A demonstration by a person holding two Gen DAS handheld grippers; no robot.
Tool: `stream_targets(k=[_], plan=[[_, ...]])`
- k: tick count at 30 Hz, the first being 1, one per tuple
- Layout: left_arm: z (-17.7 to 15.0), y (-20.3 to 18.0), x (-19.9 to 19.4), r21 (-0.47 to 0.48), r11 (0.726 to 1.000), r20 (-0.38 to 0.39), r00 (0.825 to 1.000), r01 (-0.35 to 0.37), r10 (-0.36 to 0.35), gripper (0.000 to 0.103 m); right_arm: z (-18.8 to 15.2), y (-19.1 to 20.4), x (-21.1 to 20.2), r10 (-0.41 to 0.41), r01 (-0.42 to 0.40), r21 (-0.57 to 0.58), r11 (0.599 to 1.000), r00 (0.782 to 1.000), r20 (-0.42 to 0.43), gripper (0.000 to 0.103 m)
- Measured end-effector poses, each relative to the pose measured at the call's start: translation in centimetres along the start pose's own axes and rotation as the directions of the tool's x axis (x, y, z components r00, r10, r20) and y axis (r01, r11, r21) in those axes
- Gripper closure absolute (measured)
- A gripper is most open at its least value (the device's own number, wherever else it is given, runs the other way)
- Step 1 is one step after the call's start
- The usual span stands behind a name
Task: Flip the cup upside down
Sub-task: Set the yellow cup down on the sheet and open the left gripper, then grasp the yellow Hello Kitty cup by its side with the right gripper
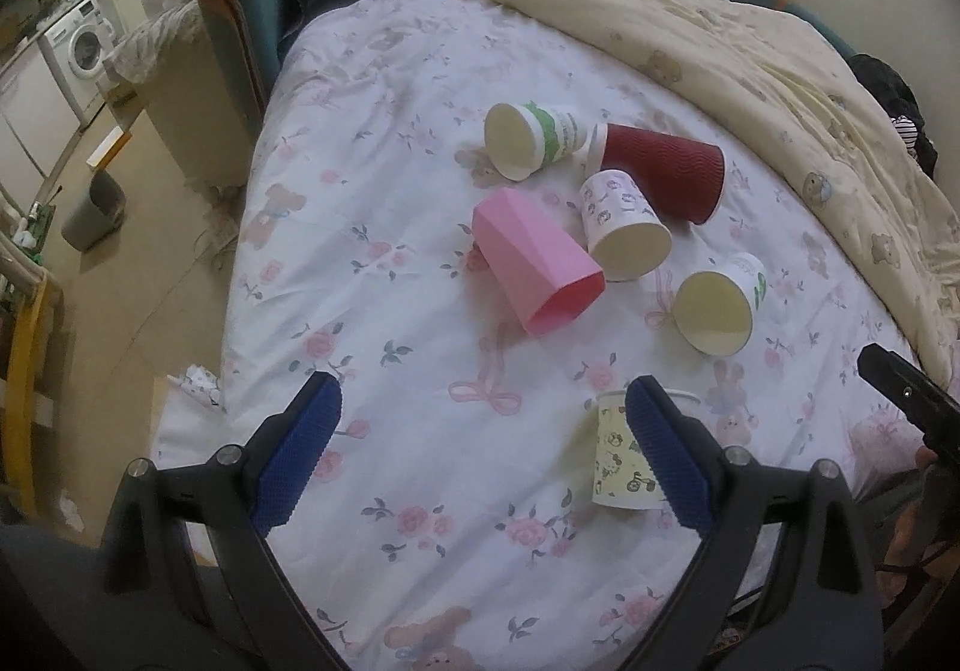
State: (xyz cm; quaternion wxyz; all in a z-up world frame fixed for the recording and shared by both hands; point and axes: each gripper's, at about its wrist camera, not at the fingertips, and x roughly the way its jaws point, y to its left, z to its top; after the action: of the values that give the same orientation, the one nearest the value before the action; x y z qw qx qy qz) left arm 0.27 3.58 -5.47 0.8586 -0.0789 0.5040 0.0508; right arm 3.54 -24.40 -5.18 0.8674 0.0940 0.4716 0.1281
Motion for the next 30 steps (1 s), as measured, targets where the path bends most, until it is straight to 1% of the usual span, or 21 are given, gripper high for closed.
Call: stream_targets(k=[2,6,9,14,17,22,24,25,26,28,30], plan=[[-0.1,-0.1,0.2,-0.005,1.000,-0.005,1.000,0.010,-0.010,0.009,0.0,0.1,0.2,-0.004,0.004,-0.004,1.000,1.000,-0.005,0.000],[0.1,-0.3,-0.1,-0.004,1.000,0.011,1.000,0.028,-0.028,0.009,0.1,0.2,0.6,-0.002,0.002,0.001,1.000,1.000,-0.016,0.000],[0.3,-0.5,-0.5,0.004,1.000,0.026,1.000,0.014,-0.014,0.009,-0.1,0.4,1.0,-0.001,0.001,0.004,1.000,1.000,-0.028,0.000],[0.3,-0.6,-0.5,0.019,1.000,0.013,1.000,-0.009,0.008,0.009,-0.7,1.0,1.3,0.006,-0.006,0.002,1.000,0.998,-0.068,0.000],[0.3,-0.3,-0.8,0.013,1.000,0.017,1.000,-0.003,0.003,0.009,-1.7,1.2,1.5,0.018,-0.015,0.029,0.999,0.995,-0.103,0.000],[0.4,0.4,-1.1,-0.014,1.000,0.022,1.000,-0.019,0.019,0.009,-3.7,2.5,3.1,0.093,-0.085,0.043,0.995,0.971,-0.220,0.001],[0.4,0.7,-1.1,-0.029,0.999,0.022,0.999,-0.025,0.025,0.009,-4.6,3.2,4.0,0.107,-0.100,0.041,0.994,0.959,-0.263,0.006],[0.4,0.9,-1.2,-0.035,0.999,0.021,0.999,-0.026,0.027,0.009,-5.0,3.5,4.4,0.109,-0.103,0.036,0.994,0.952,-0.284,0.012],[0.5,1.0,-1.3,-0.043,0.999,0.022,0.999,-0.022,0.023,0.009,-5.6,3.9,5.0,0.119,-0.113,0.036,0.993,0.942,-0.315,0.016],[0.5,1.3,-1.5,-0.056,0.998,0.028,1.000,-0.011,0.013,0.009,-6.4,4.6,6.3,0.140,-0.132,0.048,0.990,0.920,-0.366,0.020],[0.6,1.6,-1.5,-0.071,0.997,0.025,1.000,-0.003,0.005,0.009,-6.6,4.9,7.1,0.158,-0.143,0.068,0.987,0.910,-0.384,0.021]])
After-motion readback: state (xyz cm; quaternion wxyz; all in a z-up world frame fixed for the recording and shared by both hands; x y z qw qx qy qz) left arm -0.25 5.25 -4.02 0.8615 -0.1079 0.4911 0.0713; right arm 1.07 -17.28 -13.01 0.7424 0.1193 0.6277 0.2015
